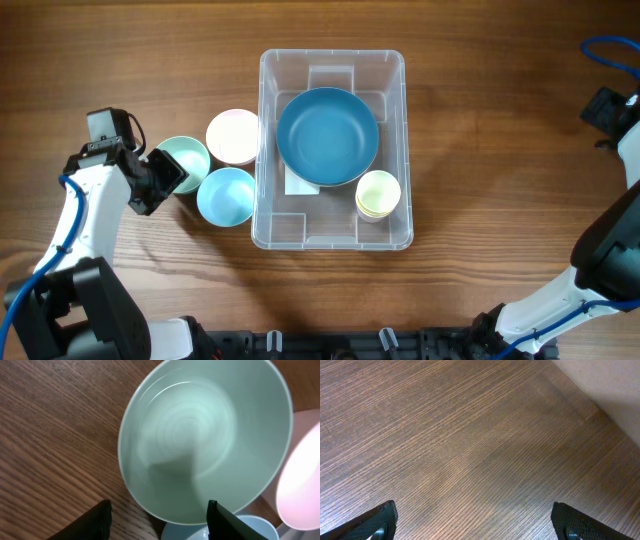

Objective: Pack container
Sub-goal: 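Grasp the mint green bowl's rim with the left gripper, then lift the mint bowl and lower it into the bin's lower middle, then release the mint bowl and move the left gripper to the light blue bowl, then grasp the light blue bowl's rim with the left gripper and lift, then lower the light blue bowl onto the mint bowl in the bin, then release the light blue bowl and move the left gripper to the pink bowl, then grasp the pale pink bowl's rim with the left gripper and lift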

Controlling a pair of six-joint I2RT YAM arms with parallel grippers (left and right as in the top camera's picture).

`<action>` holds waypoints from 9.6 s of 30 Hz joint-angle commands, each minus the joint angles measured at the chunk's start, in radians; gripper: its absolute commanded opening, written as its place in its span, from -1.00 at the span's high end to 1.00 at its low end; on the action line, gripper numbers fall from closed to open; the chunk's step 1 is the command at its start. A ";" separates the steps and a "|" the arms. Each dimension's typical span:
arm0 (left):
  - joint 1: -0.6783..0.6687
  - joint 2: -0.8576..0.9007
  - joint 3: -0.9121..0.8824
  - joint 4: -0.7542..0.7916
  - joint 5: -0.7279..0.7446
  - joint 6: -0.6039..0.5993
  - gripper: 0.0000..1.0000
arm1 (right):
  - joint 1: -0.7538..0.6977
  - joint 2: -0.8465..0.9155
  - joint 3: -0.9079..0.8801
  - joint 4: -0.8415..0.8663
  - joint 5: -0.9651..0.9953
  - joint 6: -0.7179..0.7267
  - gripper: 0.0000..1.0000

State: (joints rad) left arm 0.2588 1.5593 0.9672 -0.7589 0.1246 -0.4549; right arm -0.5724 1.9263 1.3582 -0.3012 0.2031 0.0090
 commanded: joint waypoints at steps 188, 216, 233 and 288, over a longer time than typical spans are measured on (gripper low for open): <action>-0.784 -0.175 0.159 -0.203 -0.026 -0.051 0.88 | -0.003 0.000 0.008 0.002 0.006 -0.008 -0.99; -0.761 -0.182 0.182 -0.246 -0.093 -0.081 0.08 | -0.003 0.000 0.008 0.002 0.006 -0.008 -1.00; -0.315 -0.212 0.306 -0.227 -0.159 -0.186 -0.38 | -0.004 0.000 0.008 0.002 0.006 -0.008 -0.99; -0.504 -0.292 0.307 -0.184 -0.025 -0.034 0.92 | -0.003 0.000 0.008 0.002 0.006 -0.008 -1.00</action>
State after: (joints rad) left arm -0.1390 1.2976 1.2663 -0.9207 0.1265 -0.5053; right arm -0.5724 1.9263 1.3582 -0.3012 0.2031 0.0055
